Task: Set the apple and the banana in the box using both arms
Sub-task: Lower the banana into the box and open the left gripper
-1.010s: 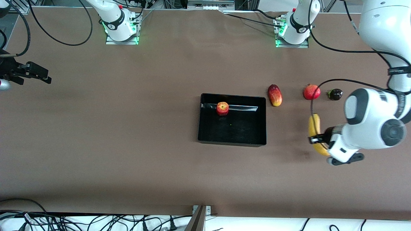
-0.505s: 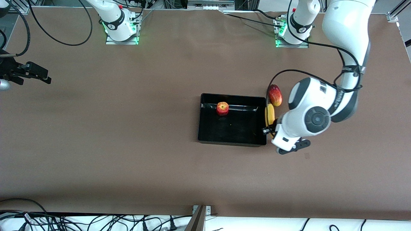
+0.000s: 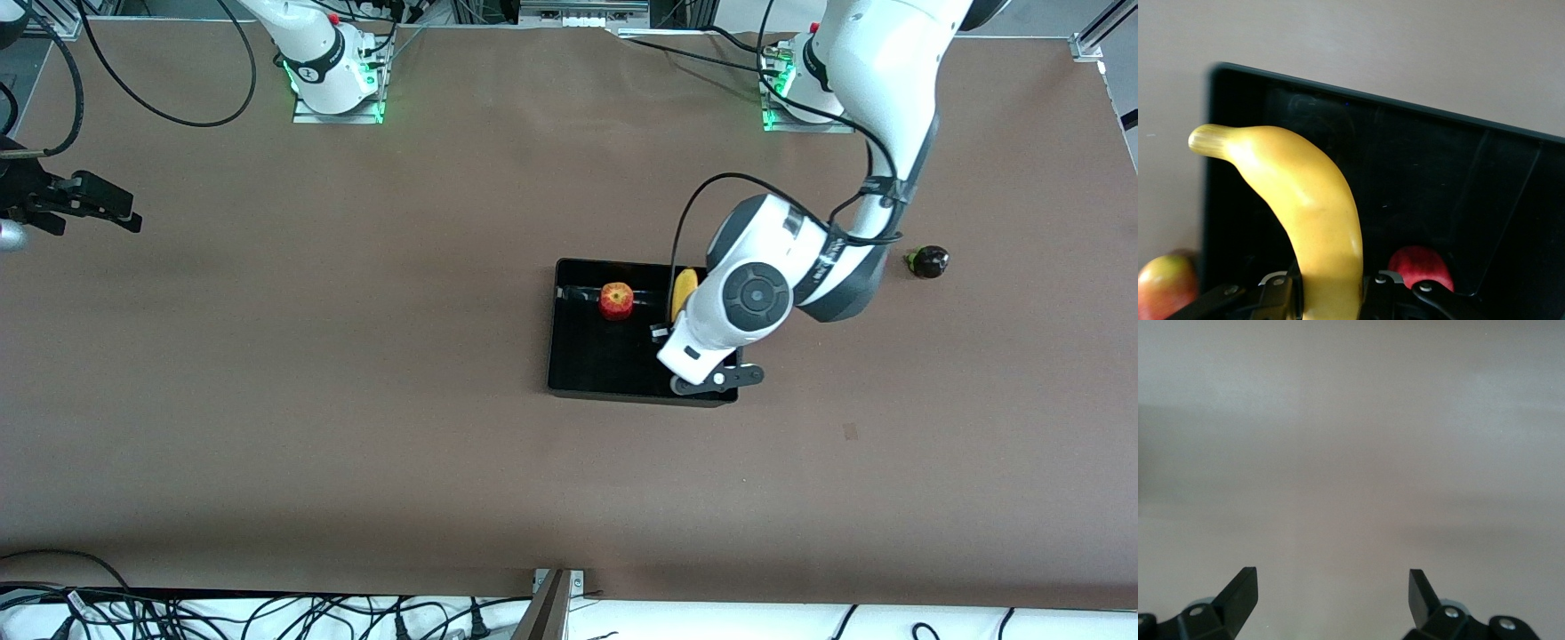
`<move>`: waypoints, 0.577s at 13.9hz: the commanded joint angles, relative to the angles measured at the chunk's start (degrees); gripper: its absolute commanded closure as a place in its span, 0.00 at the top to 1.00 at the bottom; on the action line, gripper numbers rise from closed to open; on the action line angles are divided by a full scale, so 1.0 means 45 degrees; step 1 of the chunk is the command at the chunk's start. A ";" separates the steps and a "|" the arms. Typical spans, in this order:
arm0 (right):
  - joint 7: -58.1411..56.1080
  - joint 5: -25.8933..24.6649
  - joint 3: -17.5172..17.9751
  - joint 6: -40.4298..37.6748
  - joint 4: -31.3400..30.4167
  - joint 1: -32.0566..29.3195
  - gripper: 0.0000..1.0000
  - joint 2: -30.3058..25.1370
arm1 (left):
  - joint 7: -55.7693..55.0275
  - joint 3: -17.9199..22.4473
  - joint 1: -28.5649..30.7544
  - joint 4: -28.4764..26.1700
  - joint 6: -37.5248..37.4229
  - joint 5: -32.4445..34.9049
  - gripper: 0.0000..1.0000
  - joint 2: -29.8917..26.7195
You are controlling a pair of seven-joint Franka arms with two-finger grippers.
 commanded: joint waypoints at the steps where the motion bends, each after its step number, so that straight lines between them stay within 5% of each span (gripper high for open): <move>1: 0.0178 0.0040 0.0059 -0.0160 0.0139 -0.0084 1.00 -0.0046 | 0.0061 0.0103 -0.0381 -0.0073 0.0734 0.0034 0.00 0.0617; 8: 0.0178 0.0040 0.0059 -0.0161 0.0139 -0.0084 1.00 -0.0046 | 0.0159 0.0181 -0.0342 -0.0931 0.2256 0.0054 0.00 0.1030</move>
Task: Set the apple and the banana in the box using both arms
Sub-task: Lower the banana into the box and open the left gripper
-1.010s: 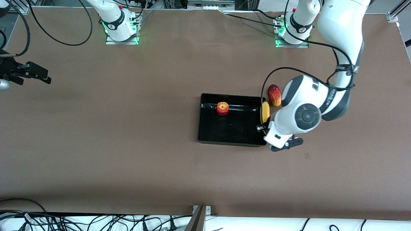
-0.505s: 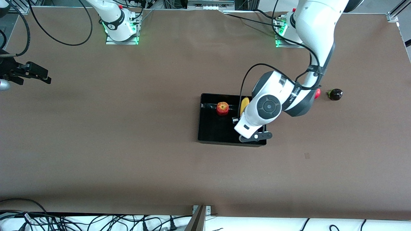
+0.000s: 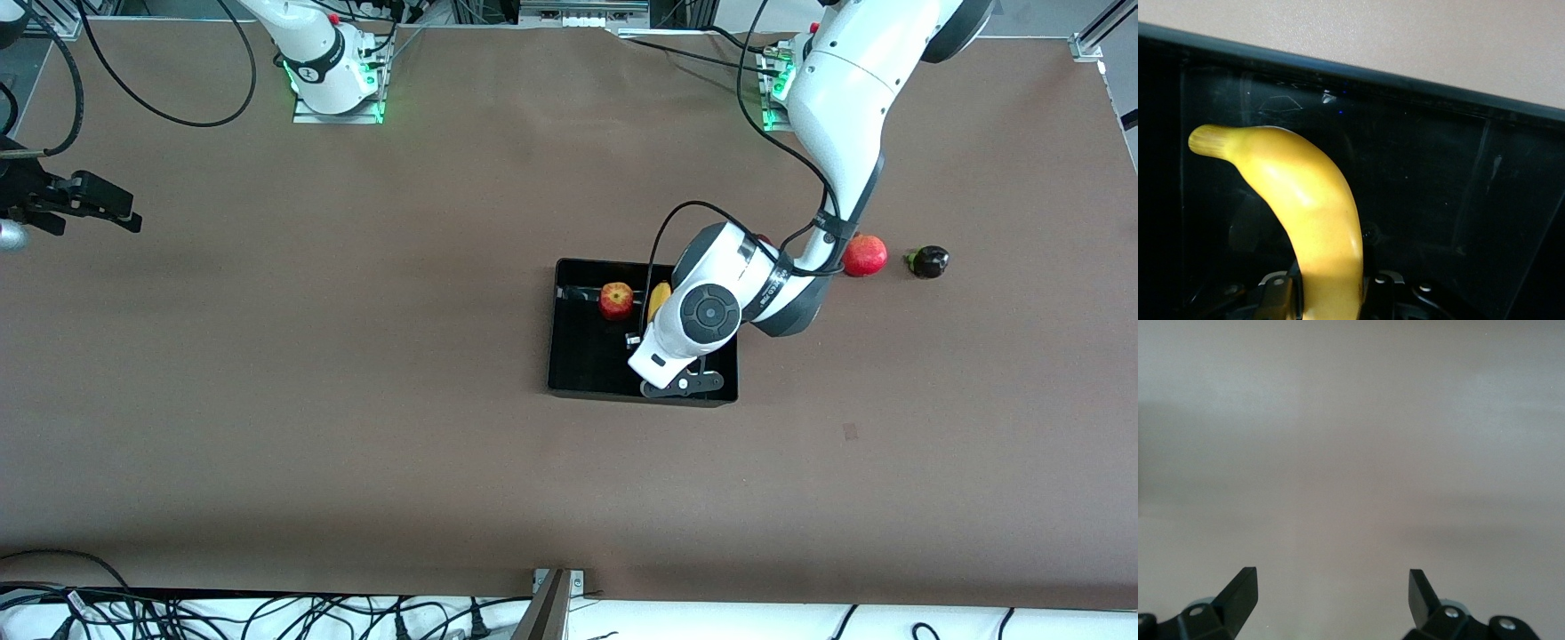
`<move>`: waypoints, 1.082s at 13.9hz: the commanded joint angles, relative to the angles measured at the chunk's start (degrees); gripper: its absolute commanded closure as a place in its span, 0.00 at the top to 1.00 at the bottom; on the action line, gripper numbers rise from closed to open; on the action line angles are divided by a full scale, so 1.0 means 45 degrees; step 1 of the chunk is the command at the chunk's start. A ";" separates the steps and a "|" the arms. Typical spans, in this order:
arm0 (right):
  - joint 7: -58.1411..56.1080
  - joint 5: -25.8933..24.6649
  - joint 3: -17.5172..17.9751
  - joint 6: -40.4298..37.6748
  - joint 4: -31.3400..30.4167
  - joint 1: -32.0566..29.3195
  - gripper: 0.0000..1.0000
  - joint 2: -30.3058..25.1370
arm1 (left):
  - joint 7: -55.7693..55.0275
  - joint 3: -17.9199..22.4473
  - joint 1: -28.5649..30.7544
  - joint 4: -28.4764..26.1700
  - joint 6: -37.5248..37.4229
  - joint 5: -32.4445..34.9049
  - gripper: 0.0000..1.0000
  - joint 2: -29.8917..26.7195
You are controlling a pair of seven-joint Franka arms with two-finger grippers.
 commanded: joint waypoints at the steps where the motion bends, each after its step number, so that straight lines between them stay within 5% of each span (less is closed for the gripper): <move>1: 0.0196 0.0040 0.0059 -0.0158 0.0138 -0.0084 1.00 -0.0046 | 0.0141 0.0117 0.0000 -0.0561 0.1022 0.0053 0.00 -0.0228; 11: 0.0196 0.0060 0.0079 -0.0139 0.0138 -0.0084 1.00 -0.0046 | -0.0034 0.0157 0.0019 -0.1109 0.2122 0.0639 0.00 -0.0073; 15: 0.0196 0.0060 0.0079 -0.0158 0.0138 -0.0084 1.00 -0.0046 | -0.0015 0.0176 0.0019 -0.1090 0.2122 0.0659 0.29 -0.0072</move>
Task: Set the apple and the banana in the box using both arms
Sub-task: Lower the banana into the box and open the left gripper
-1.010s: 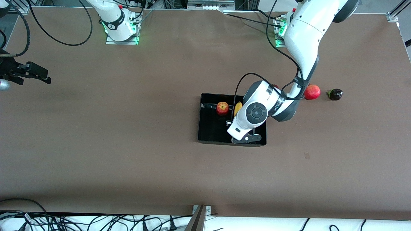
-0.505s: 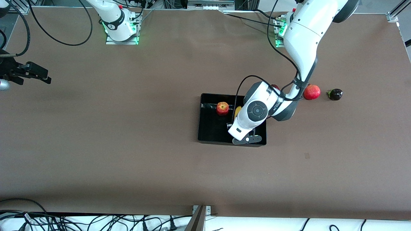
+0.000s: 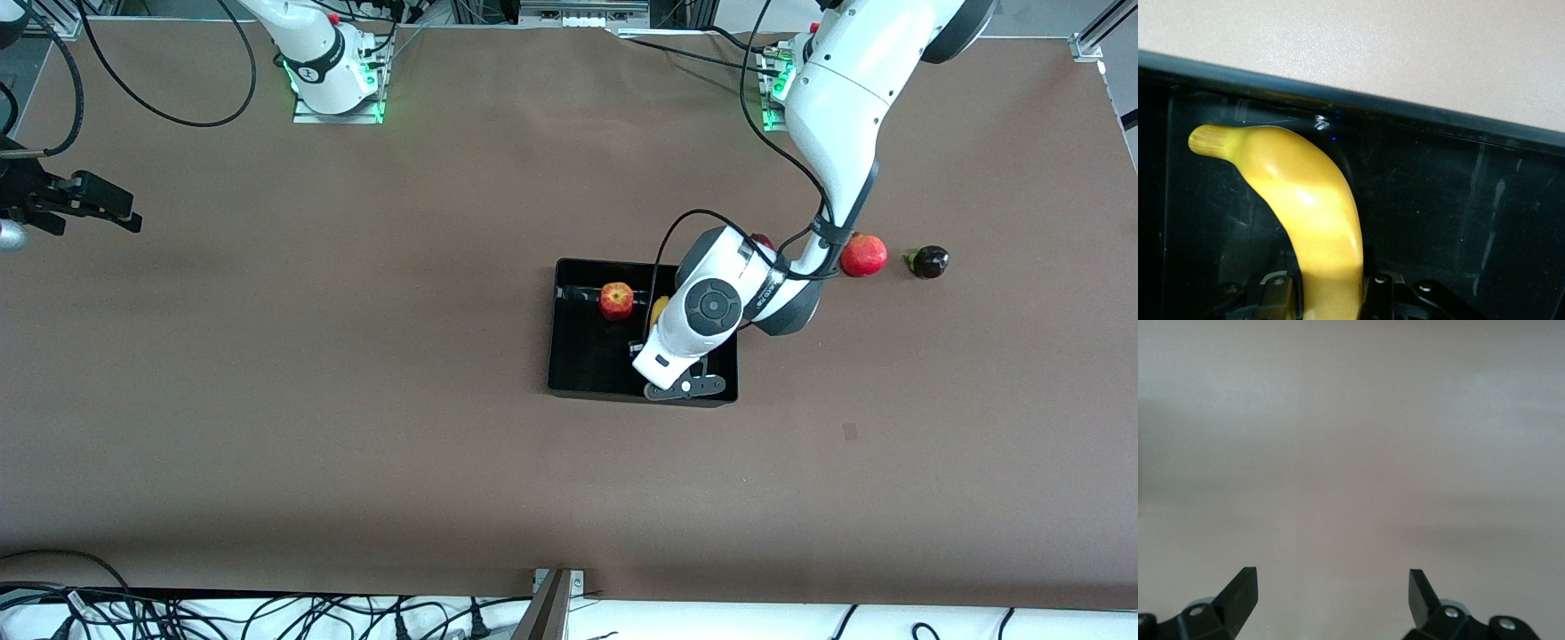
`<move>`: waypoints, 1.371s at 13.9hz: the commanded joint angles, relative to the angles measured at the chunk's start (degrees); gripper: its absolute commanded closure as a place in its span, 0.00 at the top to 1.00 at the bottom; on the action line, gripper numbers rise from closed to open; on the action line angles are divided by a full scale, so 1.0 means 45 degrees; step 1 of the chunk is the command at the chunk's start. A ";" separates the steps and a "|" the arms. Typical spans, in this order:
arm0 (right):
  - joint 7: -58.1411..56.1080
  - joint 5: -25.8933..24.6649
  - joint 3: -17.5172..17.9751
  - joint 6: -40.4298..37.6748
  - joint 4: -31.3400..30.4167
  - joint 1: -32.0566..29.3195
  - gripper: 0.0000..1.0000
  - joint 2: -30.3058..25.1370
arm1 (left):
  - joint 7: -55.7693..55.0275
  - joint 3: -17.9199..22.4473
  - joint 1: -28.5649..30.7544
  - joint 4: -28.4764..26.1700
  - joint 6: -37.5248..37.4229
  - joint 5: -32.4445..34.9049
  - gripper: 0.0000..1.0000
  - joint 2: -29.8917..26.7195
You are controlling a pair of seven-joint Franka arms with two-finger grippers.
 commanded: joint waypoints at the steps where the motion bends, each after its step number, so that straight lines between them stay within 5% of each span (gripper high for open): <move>1: 0.0191 0.0060 0.0059 -0.0158 0.0138 -0.0084 1.00 -0.0046 | -0.0017 0.0045 -0.0010 -0.0113 0.0180 0.0230 0.34 -0.0077; 13: 0.0191 0.0060 0.0059 -0.0178 0.0138 -0.0084 1.00 -0.0046 | -0.0602 0.0045 0.0146 0.0102 -0.0713 0.0152 1.00 -0.0680; 19: 0.0191 0.0060 0.0059 -0.0158 0.0138 -0.0084 1.00 -0.0046 | -0.0525 -0.0013 0.0866 0.0141 -0.4518 -0.0004 1.00 -0.3371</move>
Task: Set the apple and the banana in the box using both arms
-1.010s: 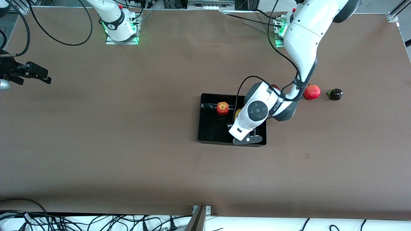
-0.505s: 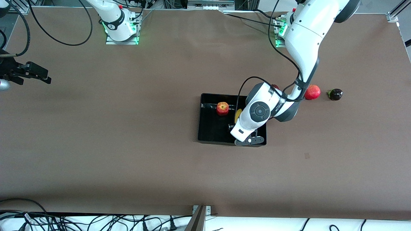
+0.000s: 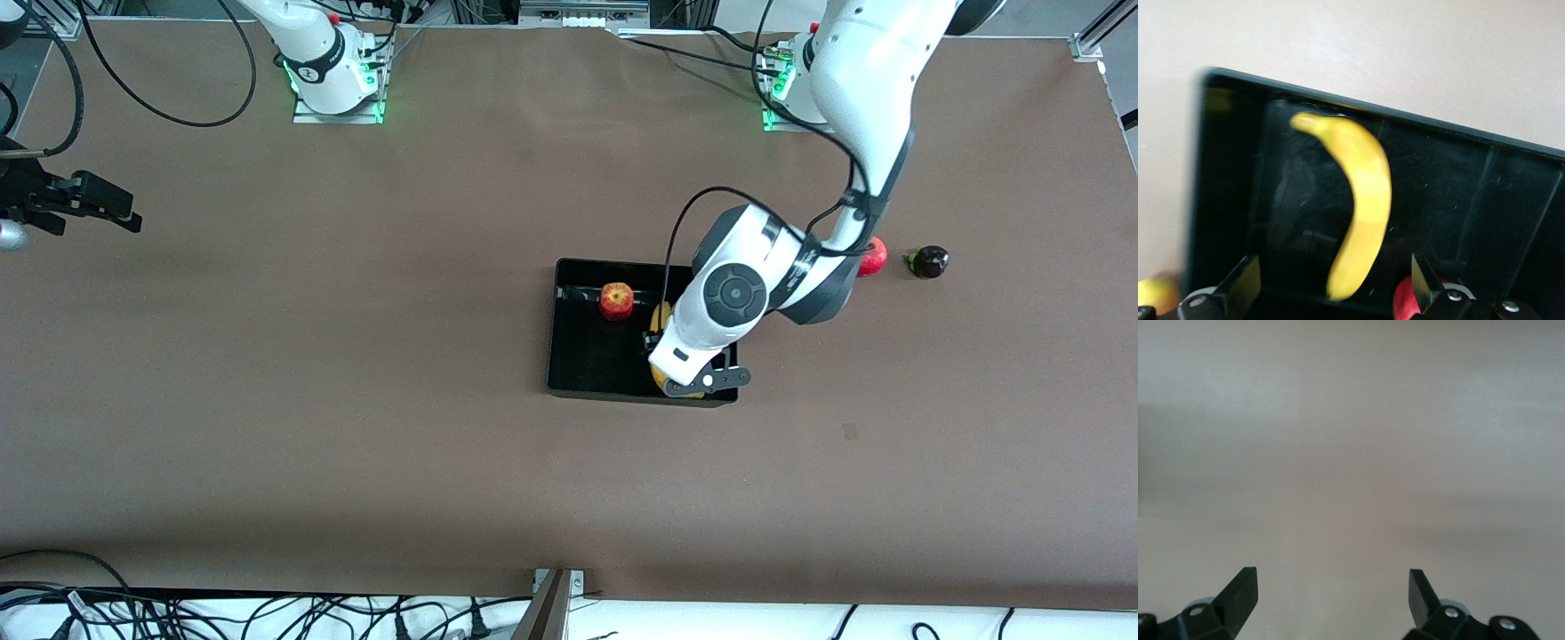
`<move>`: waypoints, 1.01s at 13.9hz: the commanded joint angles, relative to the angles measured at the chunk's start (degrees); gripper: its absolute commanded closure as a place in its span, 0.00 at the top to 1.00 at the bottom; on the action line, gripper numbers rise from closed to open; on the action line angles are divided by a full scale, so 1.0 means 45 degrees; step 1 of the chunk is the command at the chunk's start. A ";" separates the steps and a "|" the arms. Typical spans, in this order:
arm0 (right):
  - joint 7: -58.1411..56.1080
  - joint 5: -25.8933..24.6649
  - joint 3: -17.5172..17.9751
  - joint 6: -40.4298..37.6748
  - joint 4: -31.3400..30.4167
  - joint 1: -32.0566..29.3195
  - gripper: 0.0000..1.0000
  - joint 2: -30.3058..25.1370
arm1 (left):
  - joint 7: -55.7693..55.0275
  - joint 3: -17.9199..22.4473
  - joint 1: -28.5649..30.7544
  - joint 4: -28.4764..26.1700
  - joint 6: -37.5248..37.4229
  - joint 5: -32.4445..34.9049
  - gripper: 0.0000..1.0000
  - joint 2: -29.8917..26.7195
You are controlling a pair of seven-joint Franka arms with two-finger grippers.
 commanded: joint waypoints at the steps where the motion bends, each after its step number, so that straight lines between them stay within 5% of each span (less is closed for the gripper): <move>1: 0.0186 0.0060 0.0059 -0.0157 0.0134 -0.0084 1.00 -0.0046 | -0.0046 -0.0058 0.0667 -0.0306 -0.2187 -0.0029 1.00 -0.2080; 4: 0.0186 0.0060 0.0059 -0.0157 0.0134 -0.0084 1.00 -0.0046 | 0.0206 -0.0156 0.1682 -0.0326 -0.4668 -0.0359 1.00 -0.4248; 8: 0.0186 0.0060 0.0059 -0.0157 0.0134 -0.0084 1.00 -0.0046 | 0.4476 -0.0136 0.3692 -0.0326 -0.7073 -0.0615 1.00 -0.6477; 14: 0.0186 0.0060 0.0059 -0.0157 0.0134 -0.0084 1.00 -0.0046 | 0.6399 -0.0019 0.5530 -0.0443 -0.7996 -0.0596 1.00 -0.8082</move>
